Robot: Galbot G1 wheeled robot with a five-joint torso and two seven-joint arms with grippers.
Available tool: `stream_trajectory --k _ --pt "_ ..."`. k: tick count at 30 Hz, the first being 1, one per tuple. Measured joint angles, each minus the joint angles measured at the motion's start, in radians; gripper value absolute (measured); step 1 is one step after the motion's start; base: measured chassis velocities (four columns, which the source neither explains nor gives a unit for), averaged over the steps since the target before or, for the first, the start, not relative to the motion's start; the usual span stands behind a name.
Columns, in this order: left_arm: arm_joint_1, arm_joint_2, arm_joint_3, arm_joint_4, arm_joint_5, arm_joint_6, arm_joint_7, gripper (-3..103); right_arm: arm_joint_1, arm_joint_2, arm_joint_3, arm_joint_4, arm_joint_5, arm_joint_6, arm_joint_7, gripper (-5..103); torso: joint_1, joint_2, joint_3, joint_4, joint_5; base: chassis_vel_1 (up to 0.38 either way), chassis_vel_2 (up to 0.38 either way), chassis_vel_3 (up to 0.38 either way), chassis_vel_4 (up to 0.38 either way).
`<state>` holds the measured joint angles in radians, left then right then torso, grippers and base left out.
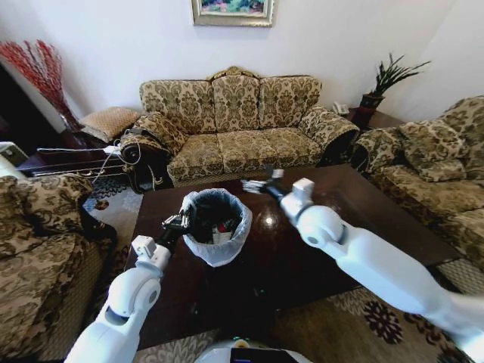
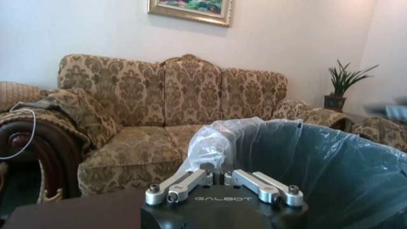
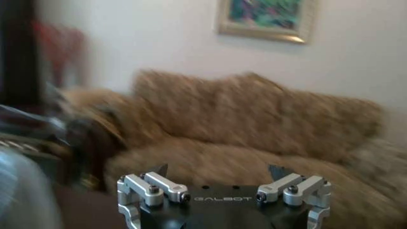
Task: Move to the front of the table and place the trash on the table into the trash bin.
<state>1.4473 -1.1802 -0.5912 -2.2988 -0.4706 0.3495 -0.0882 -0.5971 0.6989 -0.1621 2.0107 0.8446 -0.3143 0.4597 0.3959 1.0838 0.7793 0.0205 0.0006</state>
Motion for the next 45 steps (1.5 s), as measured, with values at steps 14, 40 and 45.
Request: stream_trajectory --k 14,40,45 --pt "-0.002 -0.001 0.001 0.001 -0.011 -0.009 -0.002 3 -0.697 0.204 0.636 -0.078 -0.233 -0.024 -0.181 100 0.0 0.0 0.0 -0.0005 -0.0007 0.0 0.0 0.0 0.0" --pt "0.012 -0.033 0.003 -0.022 -0.003 0.02 0.008 3 -0.743 0.27 0.679 -0.054 -0.317 -0.019 -0.356 100 0.0 0.0 0.0 -0.0002 -0.0007 -0.143 -0.152 0.16 0.154" --pt "0.021 -0.041 0.003 -0.033 0.006 0.023 0.013 3 -0.75 0.26 0.667 -0.038 -0.355 -0.026 -0.419 100 0.0 0.0 0.0 -0.0001 -0.0007 -0.265 -0.265 0.365 0.37"
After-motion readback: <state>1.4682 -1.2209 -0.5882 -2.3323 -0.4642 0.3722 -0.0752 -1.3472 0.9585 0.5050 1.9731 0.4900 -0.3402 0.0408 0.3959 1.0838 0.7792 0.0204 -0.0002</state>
